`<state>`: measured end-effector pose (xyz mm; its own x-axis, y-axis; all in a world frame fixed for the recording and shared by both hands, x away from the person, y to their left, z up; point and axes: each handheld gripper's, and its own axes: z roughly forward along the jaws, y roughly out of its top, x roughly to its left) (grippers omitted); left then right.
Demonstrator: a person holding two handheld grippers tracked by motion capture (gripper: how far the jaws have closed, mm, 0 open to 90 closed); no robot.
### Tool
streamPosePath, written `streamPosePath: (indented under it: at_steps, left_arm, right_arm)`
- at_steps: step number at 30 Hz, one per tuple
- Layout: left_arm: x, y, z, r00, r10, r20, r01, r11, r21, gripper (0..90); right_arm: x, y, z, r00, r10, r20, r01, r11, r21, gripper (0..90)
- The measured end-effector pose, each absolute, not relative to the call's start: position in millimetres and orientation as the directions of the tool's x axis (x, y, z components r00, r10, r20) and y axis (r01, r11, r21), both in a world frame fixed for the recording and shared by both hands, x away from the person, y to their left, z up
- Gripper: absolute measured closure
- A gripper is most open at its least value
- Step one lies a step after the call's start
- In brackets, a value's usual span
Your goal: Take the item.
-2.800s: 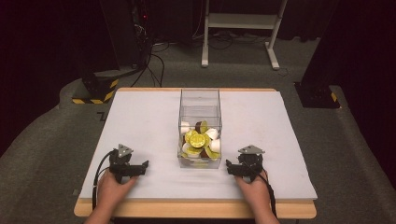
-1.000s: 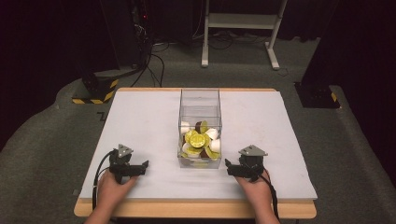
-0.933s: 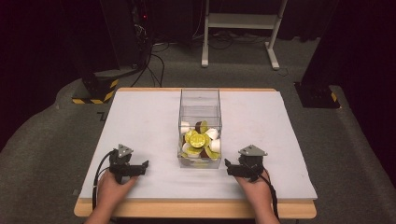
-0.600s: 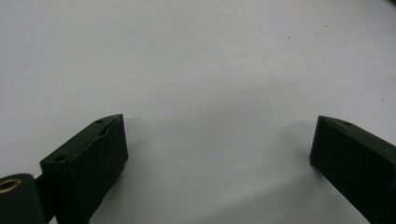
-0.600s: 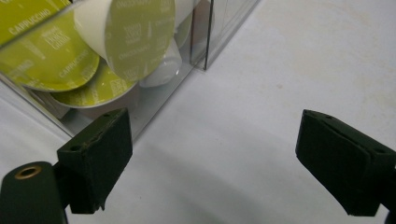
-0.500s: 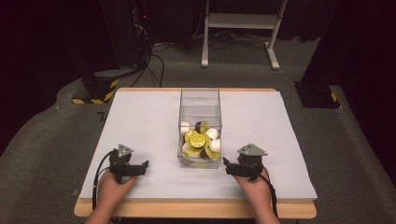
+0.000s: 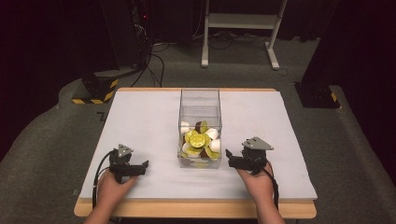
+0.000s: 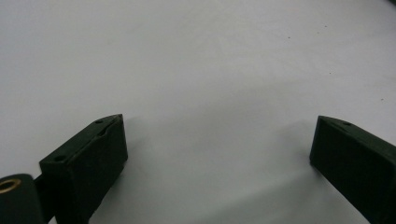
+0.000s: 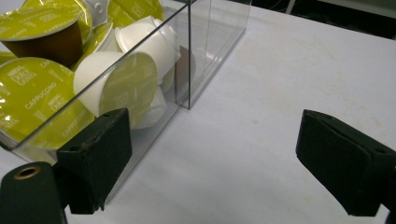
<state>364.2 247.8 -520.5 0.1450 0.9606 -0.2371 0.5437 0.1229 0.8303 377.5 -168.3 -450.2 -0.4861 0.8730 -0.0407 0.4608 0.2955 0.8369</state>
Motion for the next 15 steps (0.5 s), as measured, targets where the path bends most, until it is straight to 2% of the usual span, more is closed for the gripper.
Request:
streamPosePath:
  at_steps: [15]
  left_arm:
    - [364.2,247.9,-520.5,0.146,0.961,-0.236,0.544,0.121,0.830,4.2]
  right_arm:
    - [379.9,-165.4,-433.4,-0.502,0.864,-0.029,0.426,0.276,0.861,11.2]
